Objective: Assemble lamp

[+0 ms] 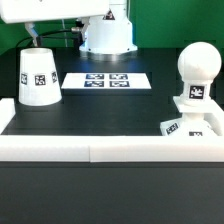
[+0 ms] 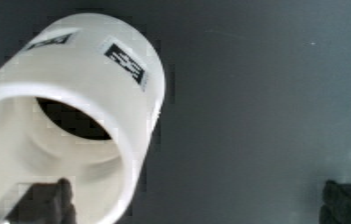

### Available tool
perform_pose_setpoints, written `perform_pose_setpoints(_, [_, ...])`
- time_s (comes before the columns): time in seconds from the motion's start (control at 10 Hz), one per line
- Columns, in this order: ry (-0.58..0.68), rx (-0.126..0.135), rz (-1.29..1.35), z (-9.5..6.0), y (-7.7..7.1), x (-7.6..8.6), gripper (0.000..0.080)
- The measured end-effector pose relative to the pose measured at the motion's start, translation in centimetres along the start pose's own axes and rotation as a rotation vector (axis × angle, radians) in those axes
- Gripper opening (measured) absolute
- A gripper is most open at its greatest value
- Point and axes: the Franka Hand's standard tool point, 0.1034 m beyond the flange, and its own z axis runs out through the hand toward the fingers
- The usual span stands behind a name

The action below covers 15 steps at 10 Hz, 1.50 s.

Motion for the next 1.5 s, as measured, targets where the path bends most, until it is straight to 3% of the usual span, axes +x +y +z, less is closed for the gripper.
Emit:
perform_pose_setpoints(0.9, [-0.053,-0.025,-0.043,3.2,1.5,-1.4,0.0699])
perform_pose_setpoints(1.1, [-0.055,-0.025,-0.043,3.2,1.5,-1.4,0.0655])
perform_pose_setpoints(1.3, [-0.057,-0.025,-0.043,3.3,1.5,-1.4,0.0369])
perform_pose_setpoints(1.4, [-0.057,-0.025,-0.043,3.3,1.5,-1.4,0.0369])
perform_pose_setpoints(1.5, [-0.057,-0.025,-0.043,3.3,1.5,-1.4,0.0137])
